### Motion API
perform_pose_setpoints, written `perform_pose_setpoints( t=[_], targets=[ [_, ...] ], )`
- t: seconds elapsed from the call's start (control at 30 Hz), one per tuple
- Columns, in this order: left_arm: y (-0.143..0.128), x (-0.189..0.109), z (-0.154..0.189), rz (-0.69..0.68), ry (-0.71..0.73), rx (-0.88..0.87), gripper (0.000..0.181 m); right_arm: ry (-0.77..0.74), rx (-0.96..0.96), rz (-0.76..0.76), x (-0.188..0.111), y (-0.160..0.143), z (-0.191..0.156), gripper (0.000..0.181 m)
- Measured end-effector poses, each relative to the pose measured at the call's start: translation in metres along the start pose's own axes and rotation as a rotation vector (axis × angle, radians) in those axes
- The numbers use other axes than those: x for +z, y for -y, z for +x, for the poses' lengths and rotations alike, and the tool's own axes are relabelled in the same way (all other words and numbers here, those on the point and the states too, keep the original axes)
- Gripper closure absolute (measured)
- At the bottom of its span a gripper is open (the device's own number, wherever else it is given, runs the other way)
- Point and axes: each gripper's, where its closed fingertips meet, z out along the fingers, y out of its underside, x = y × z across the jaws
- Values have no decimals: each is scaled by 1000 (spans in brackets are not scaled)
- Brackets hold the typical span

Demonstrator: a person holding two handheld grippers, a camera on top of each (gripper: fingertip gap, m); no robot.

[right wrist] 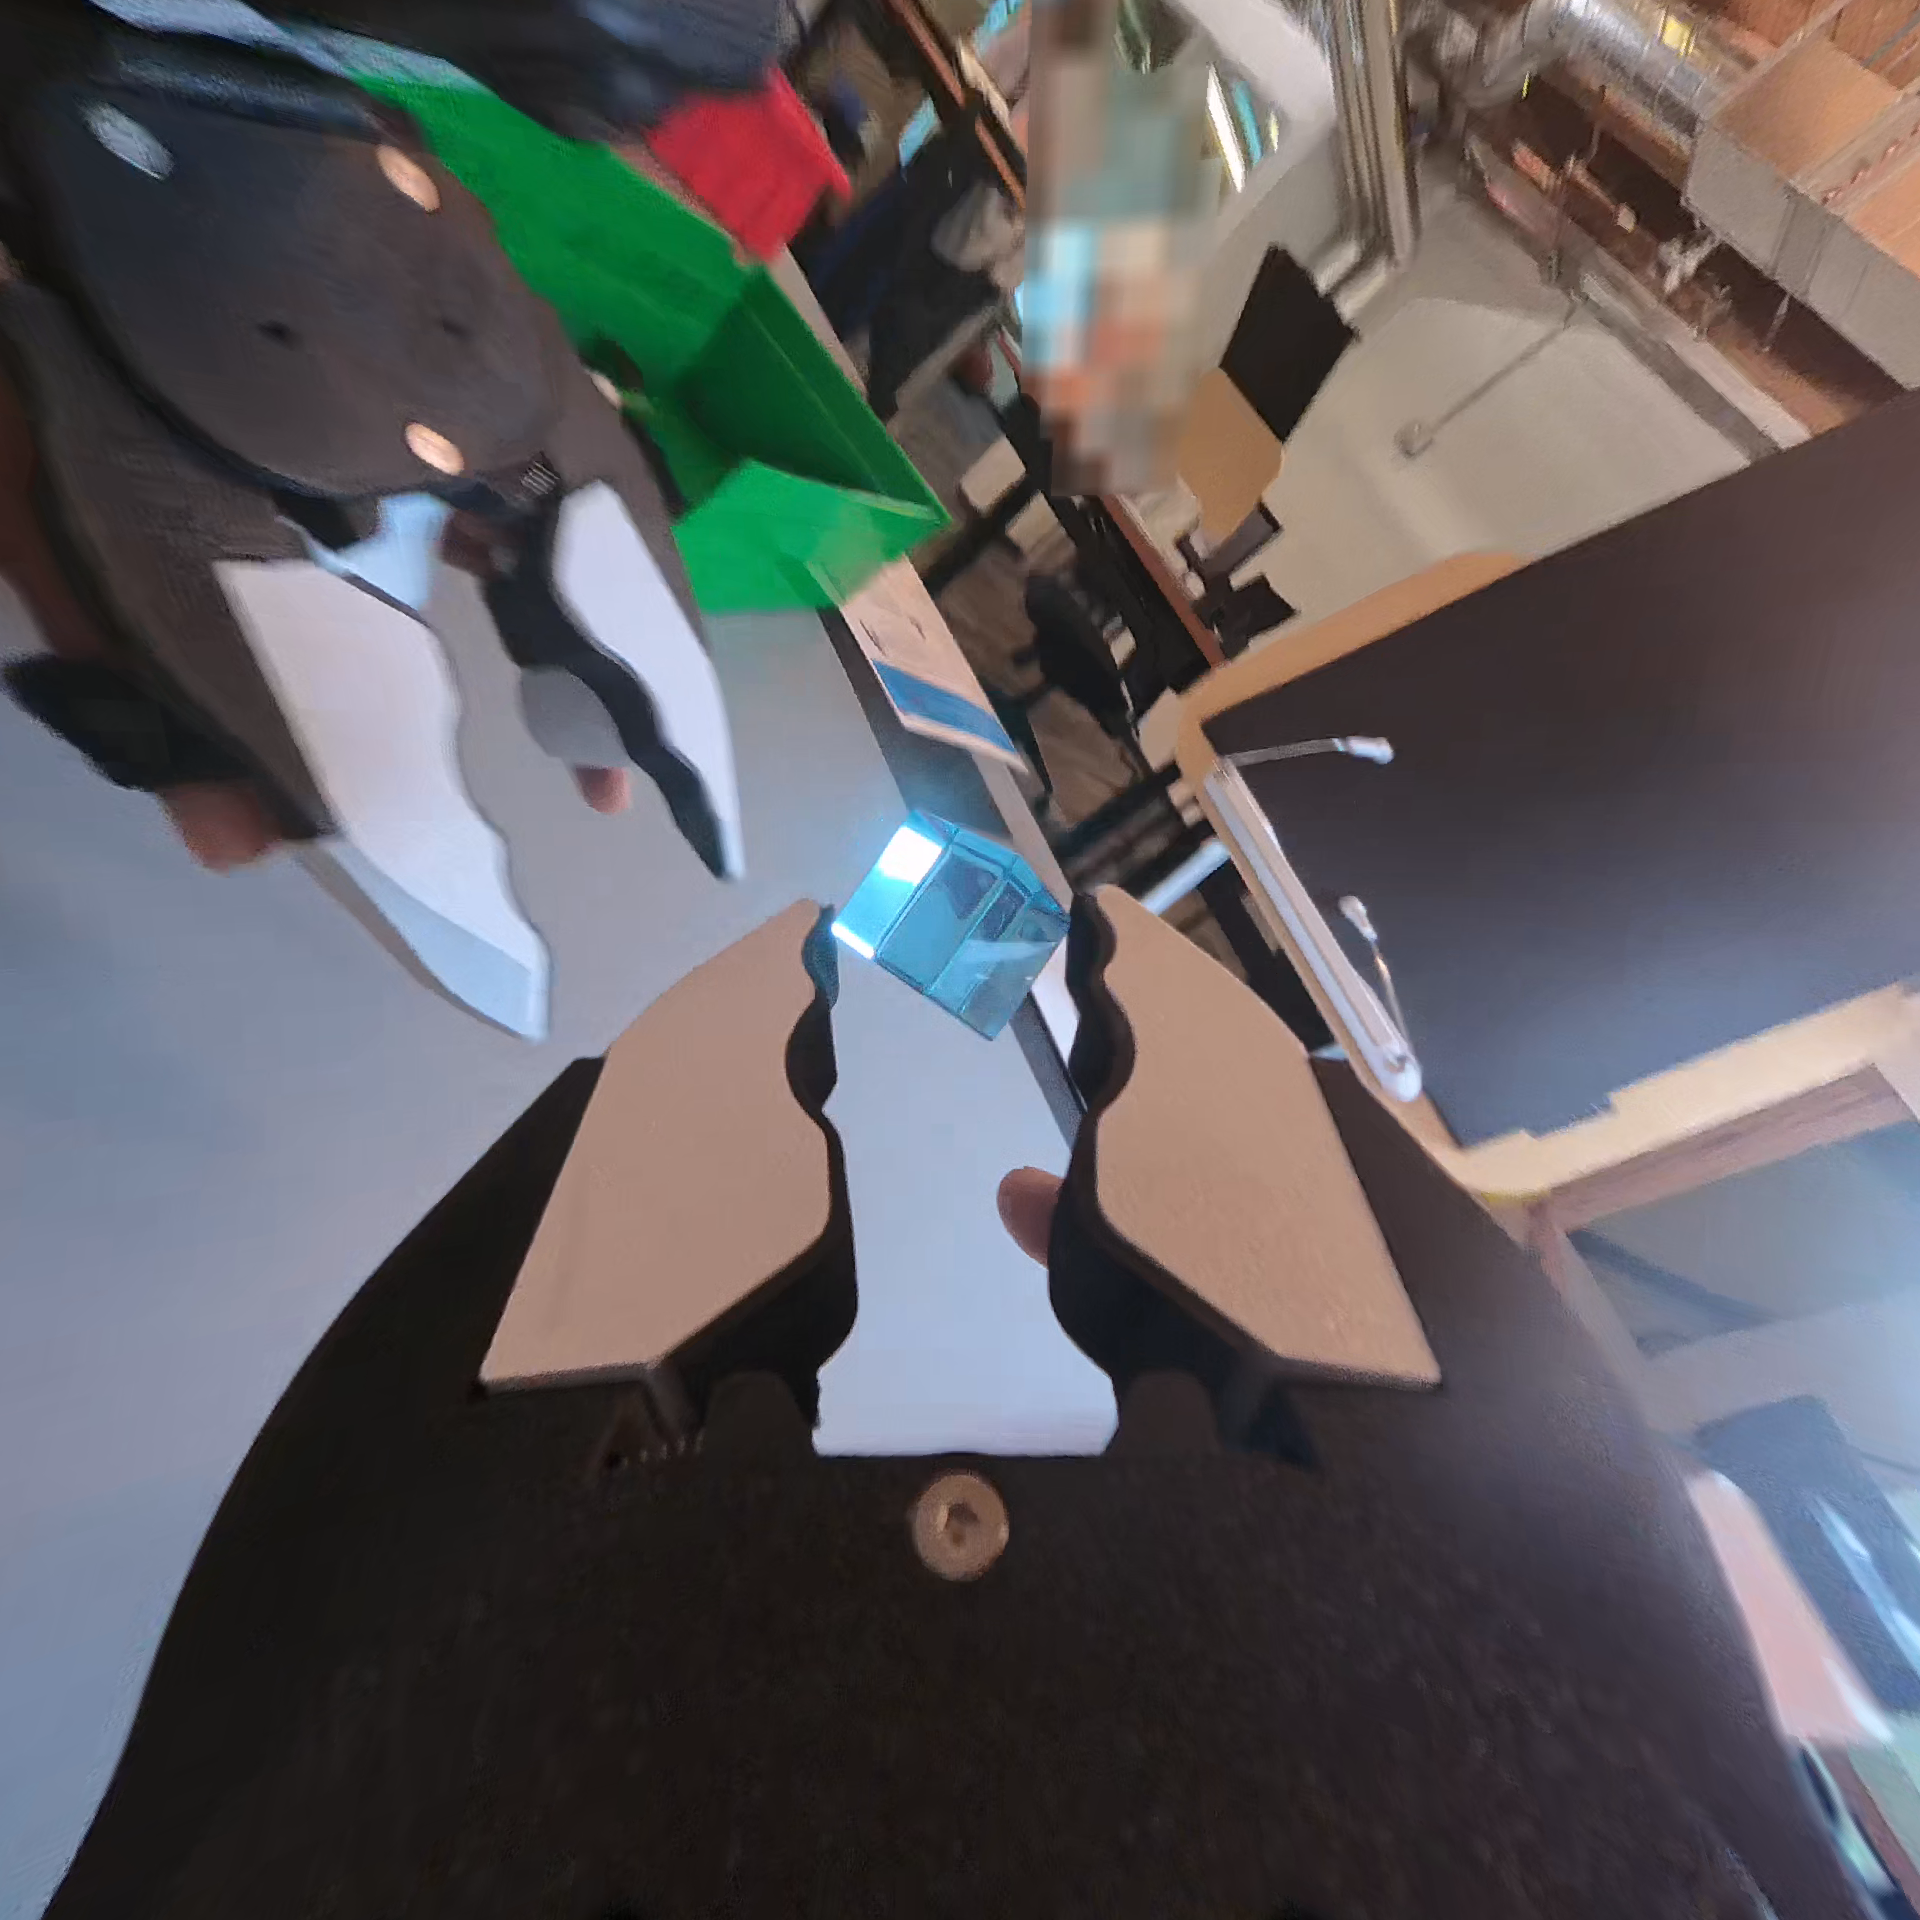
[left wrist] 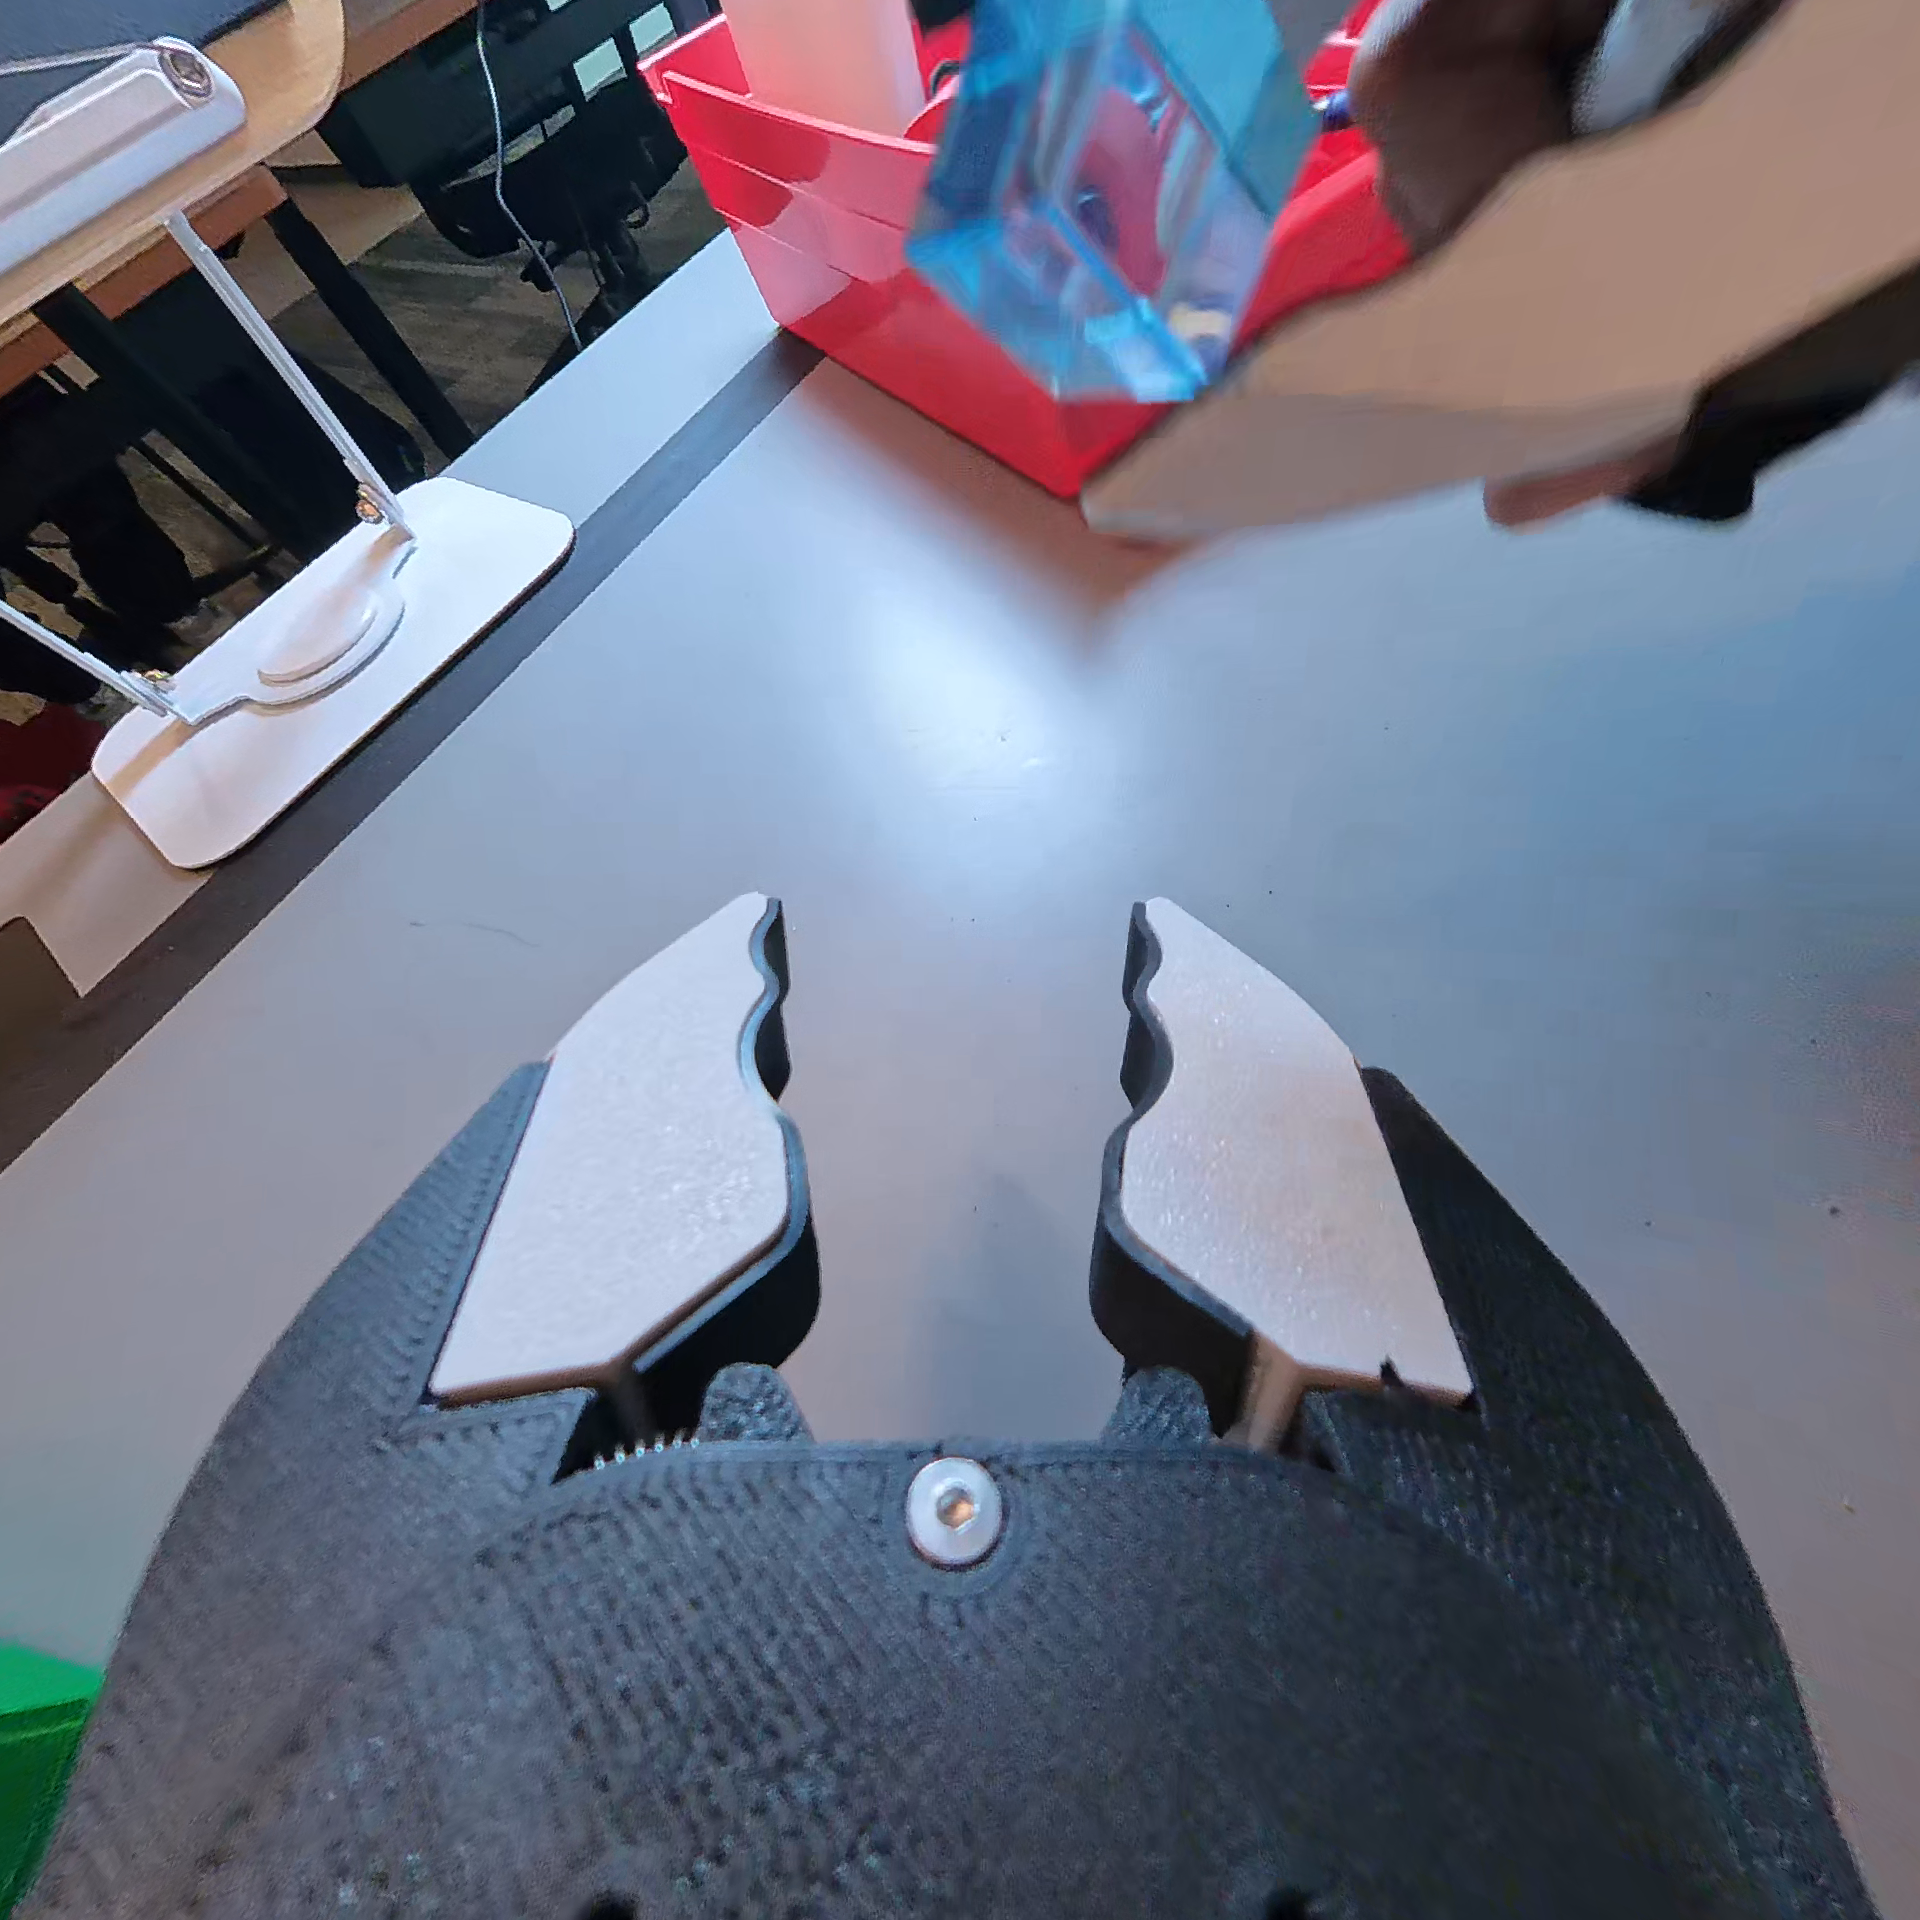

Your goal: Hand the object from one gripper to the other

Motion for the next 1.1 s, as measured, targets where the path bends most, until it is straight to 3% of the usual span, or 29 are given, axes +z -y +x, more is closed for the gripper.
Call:
perform_pose_setpoints(
  t=[0.03,0.2,0.33,0.5,0.63,0.73,0.9,1.1],
  targets=[
    [0,0,0,3,-2,0,119,-12,-2,-61,-4,-7,14,138],
    [3,-1,-2,15,-2,0,118,-51,149,-412,-52,-75,97,138],
    [2,1,-1,18,-12,-7,119,-137,197,-645,-91,-152,155,139],
    [5,-1,-2,33,-5,2,118,49,329,-947,-120,-243,157,139],
    [7,-5,-7,49,4,-3,118,290,422,-909,-112,-245,119,139],
    [5,-4,-7,45,-7,-18,118,384,419,-926,-105,-240,97,139],
    [7,-6,-5,50,-6,-3,118,442,474,-962,-93,-244,78,137],
    [11,-11,-12,72,-5,-32,119,357,471,-890,-85,-230,94,129]
  ],
)
